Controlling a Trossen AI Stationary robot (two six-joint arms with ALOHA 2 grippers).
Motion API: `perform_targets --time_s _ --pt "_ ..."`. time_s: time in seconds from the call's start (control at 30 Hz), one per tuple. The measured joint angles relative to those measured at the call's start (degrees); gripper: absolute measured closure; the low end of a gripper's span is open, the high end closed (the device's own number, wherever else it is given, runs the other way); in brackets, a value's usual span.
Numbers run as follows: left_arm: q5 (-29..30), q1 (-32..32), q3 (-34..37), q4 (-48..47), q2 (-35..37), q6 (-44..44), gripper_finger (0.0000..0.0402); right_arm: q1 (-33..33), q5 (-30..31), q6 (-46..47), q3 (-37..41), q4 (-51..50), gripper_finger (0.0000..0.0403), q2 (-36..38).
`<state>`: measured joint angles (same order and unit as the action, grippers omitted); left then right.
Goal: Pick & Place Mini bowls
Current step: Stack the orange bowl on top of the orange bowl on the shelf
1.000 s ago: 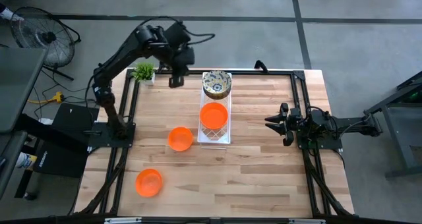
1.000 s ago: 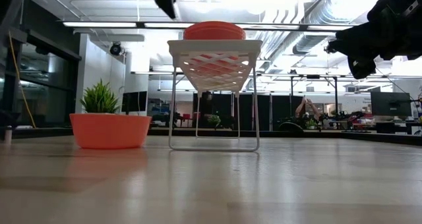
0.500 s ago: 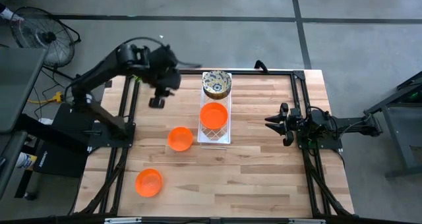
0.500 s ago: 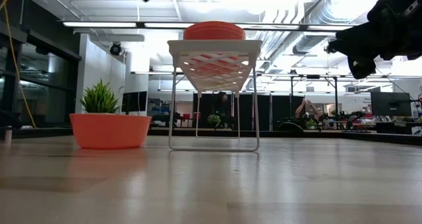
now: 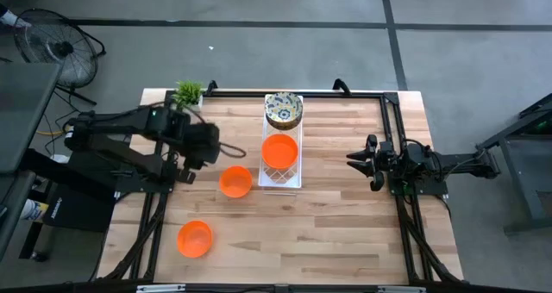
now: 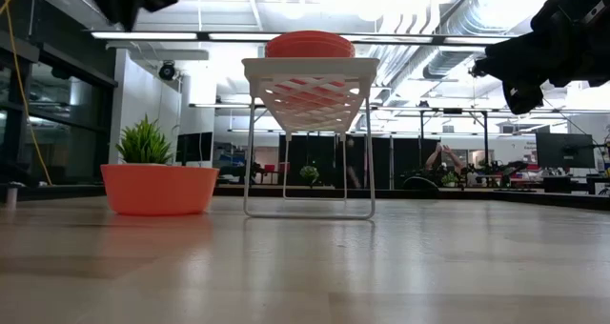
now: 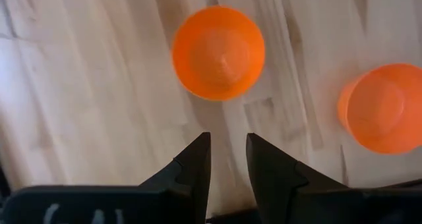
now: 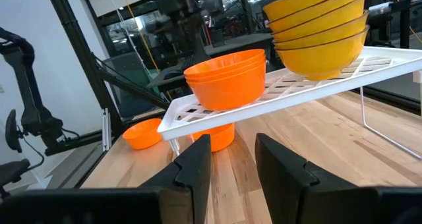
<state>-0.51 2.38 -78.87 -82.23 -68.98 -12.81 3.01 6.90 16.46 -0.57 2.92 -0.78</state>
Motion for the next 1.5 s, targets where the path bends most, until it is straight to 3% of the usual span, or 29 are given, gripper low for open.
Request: perform_targets --time_s 0.3,0.7,1.03,1.3,1.5 --pt "0.1 9.3 12.2 5.2 4.7 10.6 0.0309 0.0 0.0 0.0 0.0 0.0 0.0295 0.0" --pt "1.2 11.8 28.6 23.6 7.0 26.6 0.0309 0.0 0.0 0.0 0.0 0.0 0.0295 0.0" --pt "1.7 5.5 35.2 35.4 7.0 36.0 0.0309 0.0 0.0 0.0 0.0 0.0 0.0295 0.0" --pt "8.2 -0.2 35.7 35.7 4.4 45.1 0.0309 0.0 0.0 0.0 0.0 0.0 0.0295 0.0" --pt "7.2 -3.0 35.7 38.7 -0.4 46.6 0.0309 0.0 0.0 0.0 0.0 0.0 0.0295 0.0"
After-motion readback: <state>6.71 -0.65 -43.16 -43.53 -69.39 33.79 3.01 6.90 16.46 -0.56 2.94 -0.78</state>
